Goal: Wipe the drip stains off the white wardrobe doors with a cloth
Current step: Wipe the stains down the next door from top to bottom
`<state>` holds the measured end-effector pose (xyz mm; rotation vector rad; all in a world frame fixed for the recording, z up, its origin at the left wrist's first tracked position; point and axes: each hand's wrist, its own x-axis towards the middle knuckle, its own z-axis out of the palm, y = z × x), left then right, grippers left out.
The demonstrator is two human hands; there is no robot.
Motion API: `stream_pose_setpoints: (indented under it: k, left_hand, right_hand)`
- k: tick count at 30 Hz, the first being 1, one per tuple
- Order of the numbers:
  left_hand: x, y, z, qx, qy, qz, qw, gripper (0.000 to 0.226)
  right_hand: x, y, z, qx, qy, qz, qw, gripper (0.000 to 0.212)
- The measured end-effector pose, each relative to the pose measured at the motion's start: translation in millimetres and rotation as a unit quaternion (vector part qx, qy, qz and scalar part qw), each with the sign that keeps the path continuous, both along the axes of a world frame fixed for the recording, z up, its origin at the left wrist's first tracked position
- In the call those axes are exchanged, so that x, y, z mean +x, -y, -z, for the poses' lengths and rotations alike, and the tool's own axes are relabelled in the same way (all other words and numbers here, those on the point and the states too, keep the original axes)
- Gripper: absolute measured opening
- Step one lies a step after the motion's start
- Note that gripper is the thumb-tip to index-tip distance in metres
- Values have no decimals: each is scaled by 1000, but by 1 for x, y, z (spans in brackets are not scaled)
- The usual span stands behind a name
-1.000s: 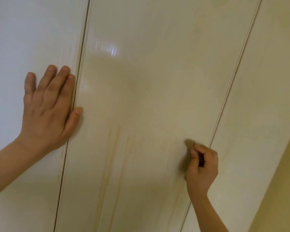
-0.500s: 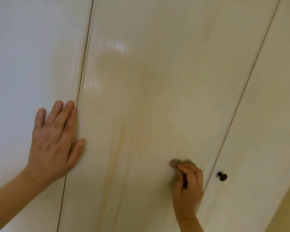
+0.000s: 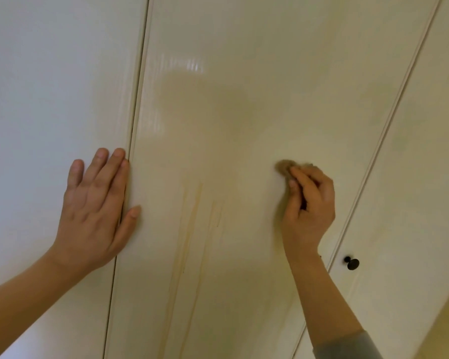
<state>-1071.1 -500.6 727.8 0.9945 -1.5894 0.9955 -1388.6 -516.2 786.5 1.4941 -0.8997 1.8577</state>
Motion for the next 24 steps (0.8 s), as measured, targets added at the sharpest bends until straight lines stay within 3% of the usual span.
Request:
stream_pose_setpoints:
  k: [8, 18, 21, 24]
  left_hand:
    - [-2, 4, 2, -3, -12, -10, 1000, 65]
    - [-1, 4, 2, -11, -9, -5, 1000, 64]
    - [0, 5, 3, -13, -2, 1, 1000, 64]
    - [2, 8, 4, -19, -2, 1, 1000, 63]
  right_hand:
    - [16, -20, 129, 126, -118, -75, 982, 25]
    - [36, -9, -12, 0, -24, -68, 997, 19]
    - [39, 4, 11, -7, -22, -55, 998, 17]
    - [46, 5, 73, 18, -60, -62, 996, 21]
